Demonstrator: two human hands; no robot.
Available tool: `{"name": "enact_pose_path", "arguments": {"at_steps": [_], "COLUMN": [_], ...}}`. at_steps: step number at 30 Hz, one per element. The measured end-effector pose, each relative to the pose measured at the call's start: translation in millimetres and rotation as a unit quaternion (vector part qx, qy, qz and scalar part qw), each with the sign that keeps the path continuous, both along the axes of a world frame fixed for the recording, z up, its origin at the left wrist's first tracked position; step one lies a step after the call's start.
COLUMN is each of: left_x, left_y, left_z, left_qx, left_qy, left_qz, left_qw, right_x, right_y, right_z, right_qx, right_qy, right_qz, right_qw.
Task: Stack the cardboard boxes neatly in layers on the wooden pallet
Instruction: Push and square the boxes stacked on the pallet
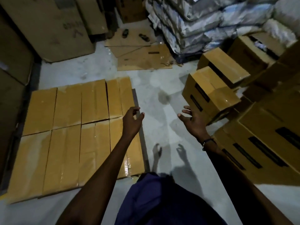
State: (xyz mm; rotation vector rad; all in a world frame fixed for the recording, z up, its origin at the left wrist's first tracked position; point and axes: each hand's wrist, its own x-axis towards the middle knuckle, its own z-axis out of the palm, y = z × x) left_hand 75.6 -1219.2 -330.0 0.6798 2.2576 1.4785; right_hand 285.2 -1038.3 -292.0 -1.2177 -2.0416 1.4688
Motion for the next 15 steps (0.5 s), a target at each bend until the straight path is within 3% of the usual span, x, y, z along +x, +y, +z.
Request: {"name": "enact_pose_path", "arguments": {"at_steps": [8,15], "left_x": [-64.7,-165.6], "left_y": [66.1,128.9], "left_z": [-9.1,-21.4], "left_qx": [0.001,0.009], "left_qy": [-0.019,-0.037], "left_qz": [0.148,0.261], "left_qw": [0.989,0.965], "right_x": [-134.6,-271.0], "right_y": [124.4,209.3], "right_z": [-3.7,-11.9], "right_qx": [0.021,0.01], "right_qy": [-0.01,-0.013], "right_qz": [0.154,0.253], "right_qw": [0.988,0.967]}}
